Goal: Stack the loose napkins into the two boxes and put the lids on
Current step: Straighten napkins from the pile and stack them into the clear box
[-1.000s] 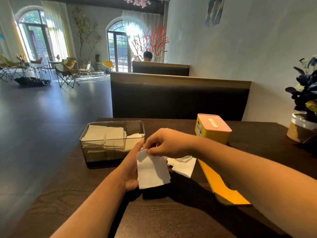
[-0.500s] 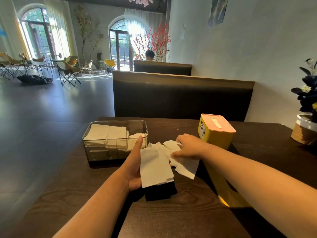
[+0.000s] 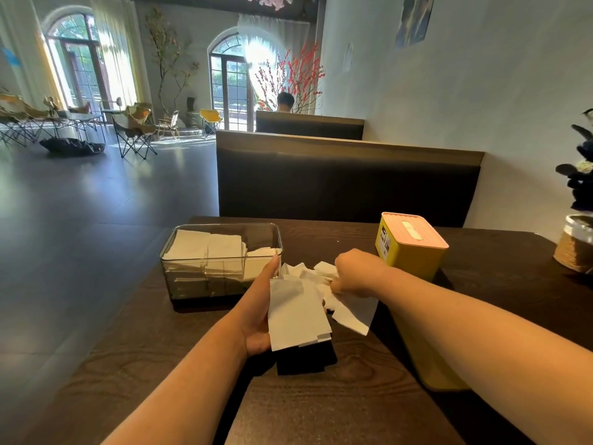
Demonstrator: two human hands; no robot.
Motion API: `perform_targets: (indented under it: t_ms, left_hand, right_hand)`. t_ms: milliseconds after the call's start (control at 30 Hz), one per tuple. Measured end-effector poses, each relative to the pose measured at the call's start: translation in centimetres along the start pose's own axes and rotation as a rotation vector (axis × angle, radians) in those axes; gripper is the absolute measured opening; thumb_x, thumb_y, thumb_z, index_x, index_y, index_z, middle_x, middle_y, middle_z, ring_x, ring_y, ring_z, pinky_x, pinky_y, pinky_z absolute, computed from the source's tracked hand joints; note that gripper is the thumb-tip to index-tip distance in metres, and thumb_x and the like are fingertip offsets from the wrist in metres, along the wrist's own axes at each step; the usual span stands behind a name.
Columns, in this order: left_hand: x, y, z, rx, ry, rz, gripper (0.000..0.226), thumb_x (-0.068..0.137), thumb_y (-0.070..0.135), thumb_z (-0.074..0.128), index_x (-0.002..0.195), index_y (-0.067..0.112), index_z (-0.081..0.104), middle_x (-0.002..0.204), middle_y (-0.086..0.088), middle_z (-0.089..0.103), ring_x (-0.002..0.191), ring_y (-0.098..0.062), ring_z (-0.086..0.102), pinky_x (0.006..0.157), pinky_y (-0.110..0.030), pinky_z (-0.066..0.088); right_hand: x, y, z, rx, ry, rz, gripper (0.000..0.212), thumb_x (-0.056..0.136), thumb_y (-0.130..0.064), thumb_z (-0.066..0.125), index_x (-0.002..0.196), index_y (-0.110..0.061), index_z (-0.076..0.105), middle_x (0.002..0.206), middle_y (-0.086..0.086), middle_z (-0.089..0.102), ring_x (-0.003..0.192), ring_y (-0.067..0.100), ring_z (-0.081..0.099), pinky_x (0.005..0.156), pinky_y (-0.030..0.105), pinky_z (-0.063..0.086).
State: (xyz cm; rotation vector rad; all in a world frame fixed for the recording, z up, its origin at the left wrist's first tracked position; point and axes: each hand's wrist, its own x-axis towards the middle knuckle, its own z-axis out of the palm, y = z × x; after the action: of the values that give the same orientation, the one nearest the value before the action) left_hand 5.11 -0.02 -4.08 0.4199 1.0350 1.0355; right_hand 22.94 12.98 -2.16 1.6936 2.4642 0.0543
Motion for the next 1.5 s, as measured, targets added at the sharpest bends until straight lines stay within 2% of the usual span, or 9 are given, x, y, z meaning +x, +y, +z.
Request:
perform_targets:
  t_ms: [233, 367, 533, 667, 833, 1000, 1100, 1300, 1500]
  left_hand:
    - [0.0, 0.1, -0.2, -0.003, -0.007, -0.032, 0.084, 0.078, 0.083, 0.062, 0.139, 0.024, 0.059, 0.124, -0.022, 0.073, 0.112, -0.04, 0.073, 0.087, -0.049, 0.061]
    - [0.1, 0.0, -0.4, -0.002, -0.016, -0.041, 0.088, 0.076, 0.082, 0.066, 0.142, 0.025, 0.057, 0.13, -0.022, 0.071, 0.118, -0.041, 0.07, 0.102, -0.052, 0.055]
    - [0.2, 0.2, -0.4, 0.001, -0.009, -0.03, 0.083, 0.082, 0.082, 0.058, 0.139, 0.022, 0.059, 0.126, -0.025, 0.072, 0.118, -0.042, 0.07, 0.103, -0.053, 0.055]
    - [-0.1, 0.2, -0.2, -0.013, 0.005, -0.005, 0.088, 0.083, 0.089, 0.047, 0.138, 0.022, 0.06, 0.128, -0.025, 0.071, 0.122, -0.043, 0.067, 0.112, -0.053, 0.048]
    - [-0.6, 0.0, 0.4, 0.012, -0.02, 0.045, 0.089, 0.083, 0.091, 0.042, 0.134, 0.021, 0.066, 0.121, -0.023, 0.074, 0.103, -0.04, 0.075, 0.087, -0.049, 0.059]
    - [-0.9, -0.3, 0.6, 0.039, -0.035, 0.102, 0.085, 0.09, 0.086, 0.039, 0.131, 0.018, 0.069, 0.116, -0.022, 0.076, 0.098, -0.04, 0.076, 0.088, -0.05, 0.059]
    - [-0.6, -0.2, 0.5, 0.092, 0.012, 0.118, 0.085, 0.089, 0.088, 0.033, 0.122, 0.02, 0.07, 0.104, -0.021, 0.079, 0.086, -0.037, 0.079, 0.073, -0.045, 0.063]
    - [-0.6, -0.2, 0.6, 0.138, 0.046, 0.127, 0.092, 0.086, 0.093, 0.024, 0.126, 0.024, 0.07, 0.113, -0.016, 0.079, 0.096, -0.037, 0.078, 0.08, -0.047, 0.064]
    - [-0.4, -0.5, 0.7, 0.3, -0.004, 0.152, 0.092, 0.079, 0.095, 0.026, 0.125, 0.027, 0.068, 0.112, -0.011, 0.08, 0.1, -0.033, 0.078, 0.091, -0.047, 0.062]
  right_hand:
    - [0.6, 2.4, -0.2, 0.308, 0.198, 0.127, 0.024, 0.101, -0.039, 0.059, 0.105, -0.017, 0.068, 0.092, 0.002, 0.067, 0.079, 0.014, 0.065, 0.073, 0.026, 0.059]
    - [-0.8, 3.9, -0.6, 1.135, 0.292, 0.347, 0.032, 0.101, -0.033, 0.06, 0.129, -0.018, 0.058, 0.114, 0.006, 0.064, 0.101, 0.024, 0.064, 0.083, 0.037, 0.057]
    - [-3.6, 3.5, 0.2, 2.01, -0.089, 0.443, 0.039, 0.092, -0.043, 0.067, 0.124, -0.021, 0.065, 0.117, 0.016, 0.072, 0.106, 0.033, 0.07, 0.079, 0.04, 0.063]
    - [-5.7, 1.6, -0.2, 2.034, -0.237, 0.366, 0.042, 0.093, -0.033, 0.067, 0.131, -0.014, 0.064, 0.094, 0.017, 0.074, 0.09, 0.03, 0.072, 0.058, 0.035, 0.059]
    - [-8.8, -1.4, -2.3, 1.942, -0.271, 0.187, 0.034, 0.097, -0.03, 0.068, 0.129, -0.018, 0.063, 0.118, 0.018, 0.073, 0.108, 0.035, 0.071, 0.085, 0.046, 0.063]
    - [-11.0, -5.5, -1.0, 1.685, -0.099, 0.049, 0.019, 0.101, -0.019, 0.065, 0.113, -0.008, 0.073, 0.1, 0.011, 0.08, 0.095, 0.03, 0.078, 0.075, 0.038, 0.063]
    - [-10.6, -6.8, 0.3, 1.505, 0.021, 0.04, 0.014, 0.1, -0.022, 0.065, 0.107, -0.016, 0.075, 0.097, 0.002, 0.081, 0.091, 0.022, 0.078, 0.086, 0.044, 0.065]
    - [-9.2, -7.6, 2.3, 1.061, 0.268, 0.043, 0.026, 0.1, -0.048, 0.058, 0.122, -0.041, 0.047, 0.129, -0.015, 0.048, 0.122, 0.011, 0.049, 0.104, 0.044, 0.05]
    - [-9.3, -7.3, 3.4, 1.518, 0.11, -0.058, 0.049, 0.102, -0.022, 0.062, 0.139, -0.039, 0.034, 0.125, -0.004, 0.061, 0.109, 0.012, 0.064, 0.082, 0.025, 0.057]
